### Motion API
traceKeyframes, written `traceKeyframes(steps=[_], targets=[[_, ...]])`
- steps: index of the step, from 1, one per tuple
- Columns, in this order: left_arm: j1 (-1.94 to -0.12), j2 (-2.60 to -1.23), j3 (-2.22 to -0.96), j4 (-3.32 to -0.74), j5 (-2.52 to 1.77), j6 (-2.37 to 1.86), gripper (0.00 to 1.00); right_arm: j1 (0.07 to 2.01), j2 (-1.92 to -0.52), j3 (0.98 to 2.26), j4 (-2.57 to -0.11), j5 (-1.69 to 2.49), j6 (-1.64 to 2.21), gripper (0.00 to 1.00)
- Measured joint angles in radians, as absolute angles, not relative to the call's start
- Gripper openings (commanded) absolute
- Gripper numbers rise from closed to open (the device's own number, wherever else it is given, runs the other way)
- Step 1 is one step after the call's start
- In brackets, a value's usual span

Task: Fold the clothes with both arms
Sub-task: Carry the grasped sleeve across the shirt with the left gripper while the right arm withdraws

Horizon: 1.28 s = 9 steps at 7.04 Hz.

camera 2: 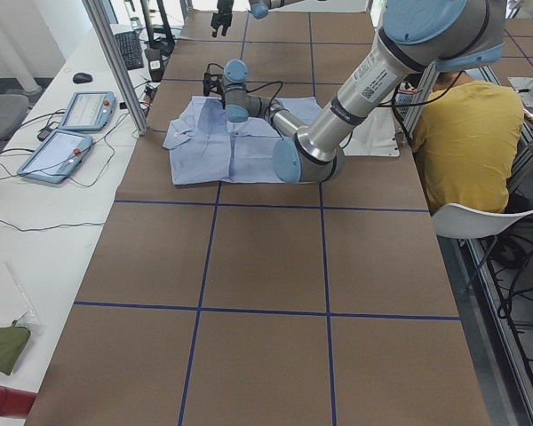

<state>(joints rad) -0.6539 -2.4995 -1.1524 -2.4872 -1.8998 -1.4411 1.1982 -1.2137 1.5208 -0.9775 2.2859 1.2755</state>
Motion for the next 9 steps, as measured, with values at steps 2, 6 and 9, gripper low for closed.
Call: traceKeyframes(steps=[2,6,9], targets=[[-0.594,-2.528,-1.148,-2.487,-1.841,-1.445,0.0,1.206,-1.22,1.521,-0.977,2.29,1.27,1.0],[-0.549,-2.543,-1.138,-2.49,-1.777,-1.446,0.99,1.224,-1.234,1.525,-0.977,2.289,1.269,1.0],[-0.553,-2.538,-1.205,-2.437,-1.77,-1.459,0.95,1.186,-1.231,1.551,-0.981,2.248,1.375,1.0]])
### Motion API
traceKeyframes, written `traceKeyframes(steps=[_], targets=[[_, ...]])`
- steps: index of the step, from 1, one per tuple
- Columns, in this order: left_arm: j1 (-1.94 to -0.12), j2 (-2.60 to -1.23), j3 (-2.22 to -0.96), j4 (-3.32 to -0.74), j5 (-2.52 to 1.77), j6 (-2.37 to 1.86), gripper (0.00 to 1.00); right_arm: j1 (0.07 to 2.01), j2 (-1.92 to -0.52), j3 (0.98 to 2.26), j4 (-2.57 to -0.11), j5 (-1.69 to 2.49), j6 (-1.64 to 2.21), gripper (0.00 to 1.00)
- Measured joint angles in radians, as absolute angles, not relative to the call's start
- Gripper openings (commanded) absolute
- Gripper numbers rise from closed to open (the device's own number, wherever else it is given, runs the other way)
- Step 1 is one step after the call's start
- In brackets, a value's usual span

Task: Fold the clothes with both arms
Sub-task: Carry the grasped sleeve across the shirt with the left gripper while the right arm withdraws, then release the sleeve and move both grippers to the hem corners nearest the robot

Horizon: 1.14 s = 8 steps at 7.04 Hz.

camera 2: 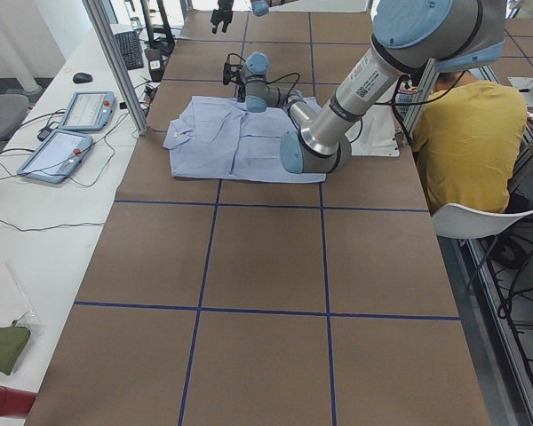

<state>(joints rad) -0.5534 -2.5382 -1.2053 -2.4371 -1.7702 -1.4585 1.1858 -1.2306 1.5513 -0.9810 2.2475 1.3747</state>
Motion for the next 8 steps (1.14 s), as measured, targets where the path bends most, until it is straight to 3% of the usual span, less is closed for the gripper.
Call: traceKeyframes(steps=[2,4,6,8], targets=[[-0.591,-2.395,-1.441,-2.301,-1.854,-1.455,0.93,0.975,-1.237,1.696,-1.036,2.056,1.678,0.96],[-0.669,-2.194,-1.656,-2.274,-1.959,-1.387,0.93,0.674,-1.242,1.907,-1.289,1.805,1.851,0.93],[-0.77,-2.083,-1.707,-2.27,-2.061,-1.332,0.89,0.418,-1.259,2.052,-1.489,1.614,1.998,0.92],[-0.818,-2.008,-1.715,-2.269,-2.102,-1.281,0.89,0.232,-1.331,2.085,-1.525,1.477,2.127,0.91]])
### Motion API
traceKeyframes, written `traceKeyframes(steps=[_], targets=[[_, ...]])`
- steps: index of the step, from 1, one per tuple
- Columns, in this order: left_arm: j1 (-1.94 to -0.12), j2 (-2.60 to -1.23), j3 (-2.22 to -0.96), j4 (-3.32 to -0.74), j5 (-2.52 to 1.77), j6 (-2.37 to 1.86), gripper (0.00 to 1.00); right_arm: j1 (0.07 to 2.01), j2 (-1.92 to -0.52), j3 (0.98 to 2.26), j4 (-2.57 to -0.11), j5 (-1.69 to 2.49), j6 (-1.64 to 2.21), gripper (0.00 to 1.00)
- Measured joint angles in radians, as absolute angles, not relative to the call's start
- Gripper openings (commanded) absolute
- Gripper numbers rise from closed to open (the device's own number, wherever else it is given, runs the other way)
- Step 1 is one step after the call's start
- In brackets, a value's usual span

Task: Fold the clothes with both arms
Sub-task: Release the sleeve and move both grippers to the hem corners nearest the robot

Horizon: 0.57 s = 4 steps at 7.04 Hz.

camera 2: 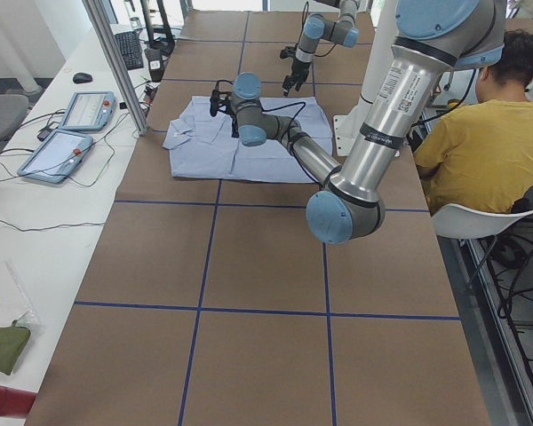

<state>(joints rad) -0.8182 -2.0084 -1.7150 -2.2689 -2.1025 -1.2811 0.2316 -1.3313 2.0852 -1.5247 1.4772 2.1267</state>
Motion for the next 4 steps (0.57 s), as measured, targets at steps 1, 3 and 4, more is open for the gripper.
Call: traceKeyframes(steps=[1,3,4], targets=[[-0.827,-1.995,-1.713,-2.269,-2.104,-1.275,0.89,0.169,-1.373,2.091,-1.524,1.442,2.184,0.89],[-0.83,-1.986,-1.712,-2.27,-2.099,-1.274,0.9,0.106,-1.421,2.099,-1.522,1.423,2.255,0.88],[-0.83,-1.985,-1.713,-2.27,-2.099,-1.276,0.9,0.096,-1.433,2.103,-1.522,1.42,2.27,0.87]])
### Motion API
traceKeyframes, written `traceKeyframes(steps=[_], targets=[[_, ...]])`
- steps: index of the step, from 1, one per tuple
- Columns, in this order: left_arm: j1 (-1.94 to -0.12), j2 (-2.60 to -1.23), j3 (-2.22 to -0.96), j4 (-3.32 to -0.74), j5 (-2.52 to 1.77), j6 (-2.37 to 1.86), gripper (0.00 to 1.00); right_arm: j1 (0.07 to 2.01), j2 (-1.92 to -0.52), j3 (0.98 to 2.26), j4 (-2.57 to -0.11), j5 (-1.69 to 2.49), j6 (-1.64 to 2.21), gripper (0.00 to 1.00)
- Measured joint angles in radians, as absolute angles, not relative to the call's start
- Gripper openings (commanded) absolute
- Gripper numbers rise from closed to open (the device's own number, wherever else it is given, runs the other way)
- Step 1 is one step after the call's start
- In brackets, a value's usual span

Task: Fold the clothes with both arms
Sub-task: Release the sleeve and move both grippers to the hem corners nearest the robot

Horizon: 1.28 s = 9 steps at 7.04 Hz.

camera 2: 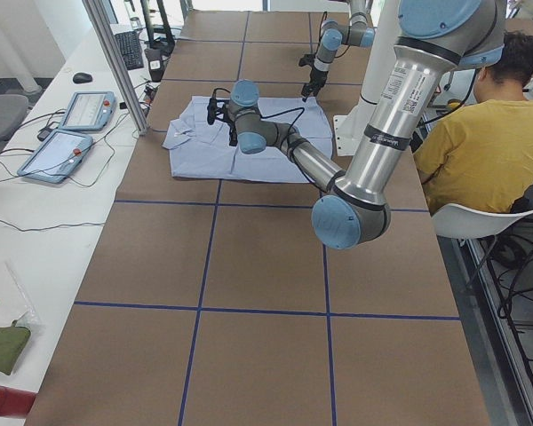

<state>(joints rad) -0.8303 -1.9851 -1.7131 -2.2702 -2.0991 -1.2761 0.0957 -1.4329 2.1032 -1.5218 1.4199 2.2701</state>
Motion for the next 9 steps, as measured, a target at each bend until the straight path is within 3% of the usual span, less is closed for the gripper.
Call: traceKeyframes(steps=[2,3,5,7,9], targets=[[-0.829,-1.984,-1.713,-2.271,-2.099,-1.282,0.9,0.082,-1.449,2.104,-1.522,1.418,2.277,0.8],[-0.829,-1.984,-1.712,-2.271,-2.1,-1.282,0.9,0.077,-1.452,2.102,-1.523,1.417,2.278,0.71],[-0.829,-1.983,-1.713,-2.271,-2.1,-1.282,0.9,0.073,-1.454,2.098,-1.523,1.418,2.278,0.42],[-0.829,-1.982,-1.713,-2.271,-2.099,-1.283,0.9,0.072,-1.454,2.096,-1.524,1.417,2.278,0.0],[-0.827,-1.98,-1.717,-2.27,-2.096,-1.312,0.9,0.073,-1.454,2.096,-1.525,1.419,2.282,0.0]])
